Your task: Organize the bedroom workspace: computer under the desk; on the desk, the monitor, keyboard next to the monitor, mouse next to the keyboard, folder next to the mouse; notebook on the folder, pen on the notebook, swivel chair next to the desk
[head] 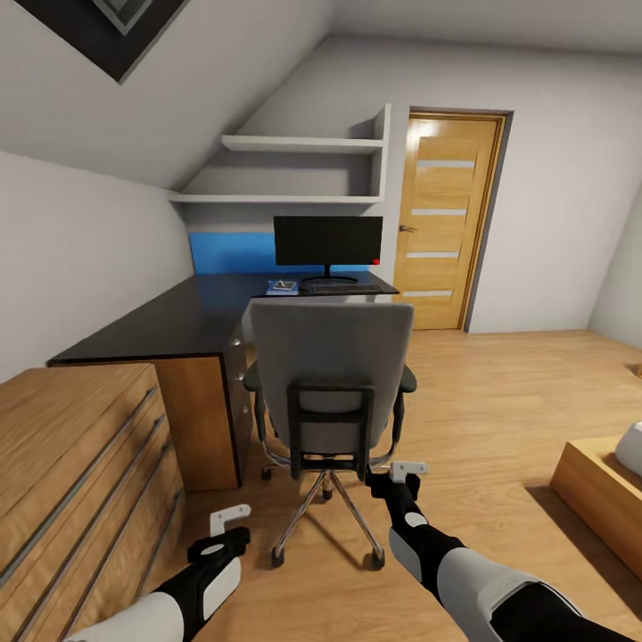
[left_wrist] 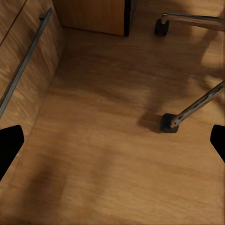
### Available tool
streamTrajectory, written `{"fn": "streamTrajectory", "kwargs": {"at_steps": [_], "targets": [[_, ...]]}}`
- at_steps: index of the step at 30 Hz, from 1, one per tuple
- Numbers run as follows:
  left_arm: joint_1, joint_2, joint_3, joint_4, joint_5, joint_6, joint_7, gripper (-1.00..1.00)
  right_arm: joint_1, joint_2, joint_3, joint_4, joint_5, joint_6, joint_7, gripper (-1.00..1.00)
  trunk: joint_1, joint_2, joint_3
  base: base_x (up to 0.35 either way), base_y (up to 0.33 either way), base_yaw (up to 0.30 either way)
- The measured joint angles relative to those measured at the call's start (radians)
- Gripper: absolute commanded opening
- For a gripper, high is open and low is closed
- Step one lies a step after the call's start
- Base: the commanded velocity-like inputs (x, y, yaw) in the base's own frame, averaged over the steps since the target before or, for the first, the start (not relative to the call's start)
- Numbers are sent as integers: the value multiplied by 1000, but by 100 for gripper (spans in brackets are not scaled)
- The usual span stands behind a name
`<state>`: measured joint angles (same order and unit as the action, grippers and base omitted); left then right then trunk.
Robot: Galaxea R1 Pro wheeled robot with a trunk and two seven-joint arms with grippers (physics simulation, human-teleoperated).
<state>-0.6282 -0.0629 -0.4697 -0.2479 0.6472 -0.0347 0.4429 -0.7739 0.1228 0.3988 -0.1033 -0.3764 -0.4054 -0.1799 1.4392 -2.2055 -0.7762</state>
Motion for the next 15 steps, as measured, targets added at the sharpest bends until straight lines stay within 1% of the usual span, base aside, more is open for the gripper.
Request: {"fn": "streamTrajectory", "kwargs": {"at_steps": [1, 2, 3, 11, 15], "targets": [[0, -1, 0, 1, 0, 0, 0, 100, 0, 0, 0, 0, 0, -4, 0, 100, 0, 0, 0, -21, 3, 0], [0, -2, 0, 2, 0, 0, 0, 100, 0, 0, 0, 0, -1, -7, 0, 100, 0, 0, 0, -239, 1, 0], [0, -9, 0, 3, 0, 0, 0, 100, 0, 2, 0, 0, -6, -9, -3, 100, 0, 0, 0, -258, 0, 0], [0, -16, 0, 4, 0, 1, 0, 100, 0, 3, -2, 0, -8, -16, -5, 100, 1, 0, 0, -298, -23, 0], [0, -16, 1, 1, 1, -1, 7, 100, 0, 3, -3, 0, -8, -21, -4, 100, 0, 0, 0, -32, -9, 0]]}}
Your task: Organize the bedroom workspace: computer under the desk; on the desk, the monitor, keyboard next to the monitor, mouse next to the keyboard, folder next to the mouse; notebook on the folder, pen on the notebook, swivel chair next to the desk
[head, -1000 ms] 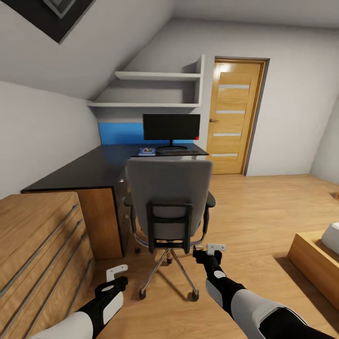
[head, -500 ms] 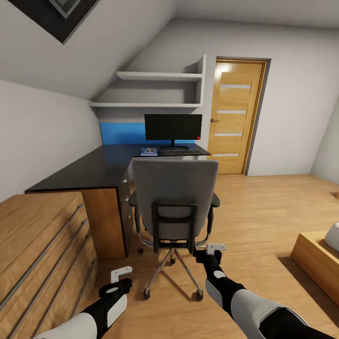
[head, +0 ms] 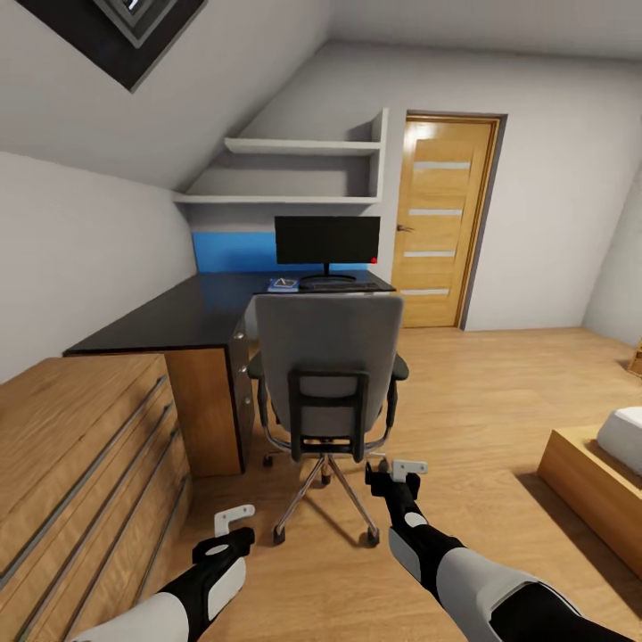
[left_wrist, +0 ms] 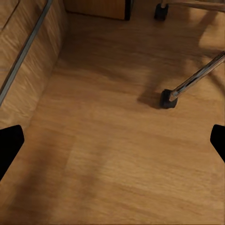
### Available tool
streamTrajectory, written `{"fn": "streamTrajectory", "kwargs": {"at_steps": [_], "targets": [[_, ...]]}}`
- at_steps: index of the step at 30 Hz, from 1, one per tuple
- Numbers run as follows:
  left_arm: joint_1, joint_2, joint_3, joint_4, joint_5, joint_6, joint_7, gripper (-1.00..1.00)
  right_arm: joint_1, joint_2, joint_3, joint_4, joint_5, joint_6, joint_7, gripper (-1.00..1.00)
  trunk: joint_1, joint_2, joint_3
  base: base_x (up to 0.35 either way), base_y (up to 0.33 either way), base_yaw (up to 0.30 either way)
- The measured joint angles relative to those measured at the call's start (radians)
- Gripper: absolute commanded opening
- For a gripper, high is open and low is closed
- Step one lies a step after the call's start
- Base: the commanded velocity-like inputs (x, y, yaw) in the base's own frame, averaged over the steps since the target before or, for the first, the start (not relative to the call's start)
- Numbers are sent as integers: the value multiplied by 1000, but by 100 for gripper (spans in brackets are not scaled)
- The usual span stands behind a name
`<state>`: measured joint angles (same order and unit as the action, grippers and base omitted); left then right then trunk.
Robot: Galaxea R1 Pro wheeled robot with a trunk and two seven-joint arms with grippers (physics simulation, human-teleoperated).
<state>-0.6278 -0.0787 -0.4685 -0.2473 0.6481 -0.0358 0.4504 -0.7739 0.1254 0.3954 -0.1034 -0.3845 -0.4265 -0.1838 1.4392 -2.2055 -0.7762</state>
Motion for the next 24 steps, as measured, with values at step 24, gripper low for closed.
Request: {"fn": "streamTrajectory", "kwargs": {"at_steps": [24], "targets": [[0, -6, -2, -4, 4, 3, -5, 100, 0, 11, 2, 1, 6, -1, -1, 100, 92, -168, -75, -1, 0, 0]]}}
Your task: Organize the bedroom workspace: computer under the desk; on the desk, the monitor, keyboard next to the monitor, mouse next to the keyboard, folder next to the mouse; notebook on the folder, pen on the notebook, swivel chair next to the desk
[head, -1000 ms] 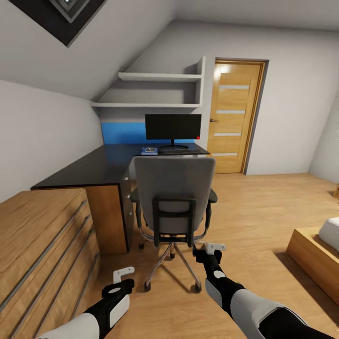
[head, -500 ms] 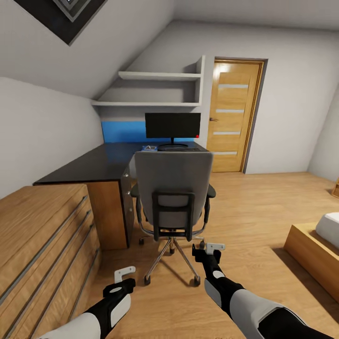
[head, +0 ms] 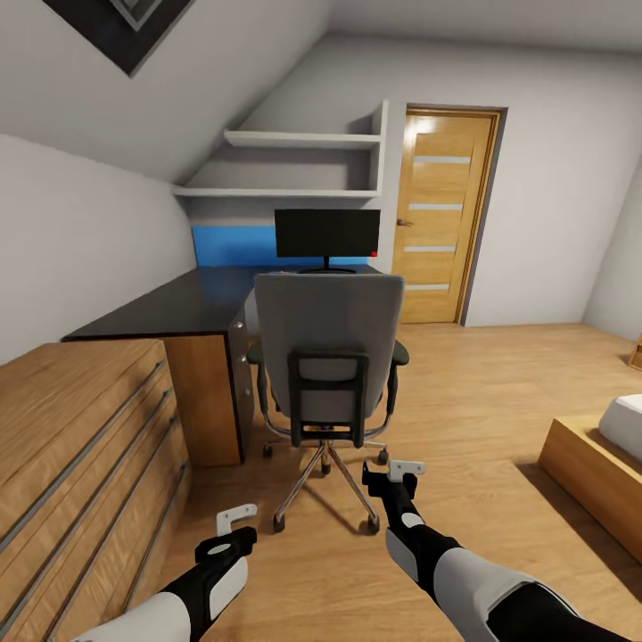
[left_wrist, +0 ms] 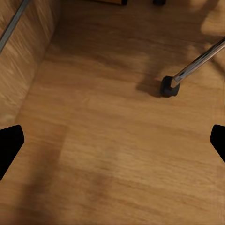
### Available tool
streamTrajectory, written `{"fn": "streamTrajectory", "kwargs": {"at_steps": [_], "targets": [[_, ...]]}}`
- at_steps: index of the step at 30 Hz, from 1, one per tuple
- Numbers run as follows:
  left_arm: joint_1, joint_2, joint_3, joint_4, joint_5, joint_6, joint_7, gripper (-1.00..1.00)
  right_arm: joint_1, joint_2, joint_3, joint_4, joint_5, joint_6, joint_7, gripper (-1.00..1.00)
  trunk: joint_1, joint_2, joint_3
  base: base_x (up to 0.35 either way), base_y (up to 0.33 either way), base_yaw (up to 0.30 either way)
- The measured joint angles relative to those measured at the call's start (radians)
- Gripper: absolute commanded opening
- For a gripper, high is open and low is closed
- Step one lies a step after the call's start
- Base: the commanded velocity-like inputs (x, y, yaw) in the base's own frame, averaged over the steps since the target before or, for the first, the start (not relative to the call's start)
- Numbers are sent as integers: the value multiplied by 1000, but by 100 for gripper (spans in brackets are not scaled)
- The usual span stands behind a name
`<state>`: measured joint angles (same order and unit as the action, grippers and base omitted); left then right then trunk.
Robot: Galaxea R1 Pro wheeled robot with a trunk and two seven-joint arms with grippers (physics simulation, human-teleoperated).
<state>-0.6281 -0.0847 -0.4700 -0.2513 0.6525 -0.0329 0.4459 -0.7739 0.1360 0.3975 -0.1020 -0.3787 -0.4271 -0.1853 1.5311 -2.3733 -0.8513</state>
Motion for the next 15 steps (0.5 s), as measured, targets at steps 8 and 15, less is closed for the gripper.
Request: {"fn": "streamTrajectory", "kwargs": {"at_steps": [8, 15], "targets": [[0, -6, 1, 4, -5, -2, -3, 100, 0, 0, 0, -1, 0, 0, 0, 100, 0, 0, 0, 0, 0, 0], [0, -10, -1, 7, -5, -1, -3, 100, 0, 0, 2, 0, 0, 0, 0, 100, 0, 0, 0, 75, -66, 0]]}}
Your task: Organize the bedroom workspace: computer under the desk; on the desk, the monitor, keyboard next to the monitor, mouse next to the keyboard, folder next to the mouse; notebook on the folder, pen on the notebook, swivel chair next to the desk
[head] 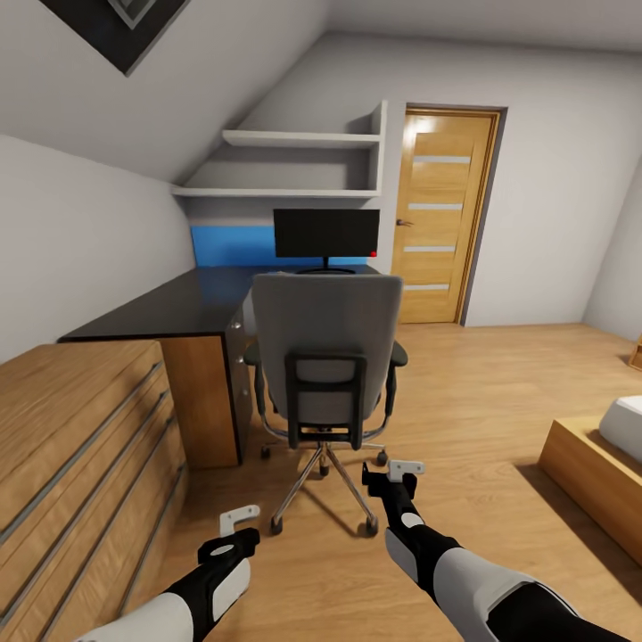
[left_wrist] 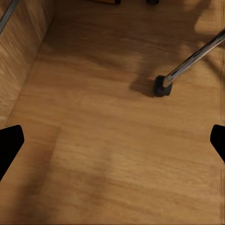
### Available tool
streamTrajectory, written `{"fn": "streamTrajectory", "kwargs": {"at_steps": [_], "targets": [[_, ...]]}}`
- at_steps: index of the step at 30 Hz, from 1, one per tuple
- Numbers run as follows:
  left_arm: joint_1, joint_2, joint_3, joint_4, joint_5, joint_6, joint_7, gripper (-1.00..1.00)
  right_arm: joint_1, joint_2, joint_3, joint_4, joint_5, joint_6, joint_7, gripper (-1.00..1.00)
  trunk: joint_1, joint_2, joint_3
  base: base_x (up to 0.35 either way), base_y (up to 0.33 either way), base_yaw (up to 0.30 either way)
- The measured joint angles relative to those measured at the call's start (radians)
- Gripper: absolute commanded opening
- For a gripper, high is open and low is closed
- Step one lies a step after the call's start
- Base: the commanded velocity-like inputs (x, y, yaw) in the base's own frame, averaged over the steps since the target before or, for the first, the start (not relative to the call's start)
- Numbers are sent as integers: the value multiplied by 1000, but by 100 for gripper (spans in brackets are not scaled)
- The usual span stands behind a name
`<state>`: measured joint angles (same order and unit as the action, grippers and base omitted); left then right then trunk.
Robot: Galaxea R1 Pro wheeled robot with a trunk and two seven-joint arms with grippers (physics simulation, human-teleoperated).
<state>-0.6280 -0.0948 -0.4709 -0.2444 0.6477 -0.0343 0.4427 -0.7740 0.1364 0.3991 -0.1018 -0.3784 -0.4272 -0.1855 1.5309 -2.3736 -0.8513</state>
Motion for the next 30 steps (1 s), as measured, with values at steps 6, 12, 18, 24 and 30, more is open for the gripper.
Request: {"fn": "streamTrajectory", "kwargs": {"at_steps": [6, 12, 18, 24, 30], "targets": [[0, -30, -2, -1, -2, -1, 1, 100, 0, 1, 1, 2, 0, 0, 2, 100, 0, 0, 0, 61, -50, 0], [0, -60, -6, -26, -4, 4, 2, 100, 0, 7, 2, 5, 1, 0, 3, 100, 0, 0, 0, 15, -12, 0], [0, -77, -6, -137, -2, 33, 5, 100, 0, 23, 0, 6, 2, 0, 3, 100, 0, 0, 0, 3, -3, 0], [0, -80, -11, -228, 8, 88, 8, 100, 0, 30, 0, 7, 3, 0, 3, 100, 0, 0, 0, 0, 0, 0], [0, -79, -2, -244, 5, 99, 6, 100, 0, 33, 0, 7, 2, 0, 3, 100, 0, 0, 0, 0, 0, 0]]}}
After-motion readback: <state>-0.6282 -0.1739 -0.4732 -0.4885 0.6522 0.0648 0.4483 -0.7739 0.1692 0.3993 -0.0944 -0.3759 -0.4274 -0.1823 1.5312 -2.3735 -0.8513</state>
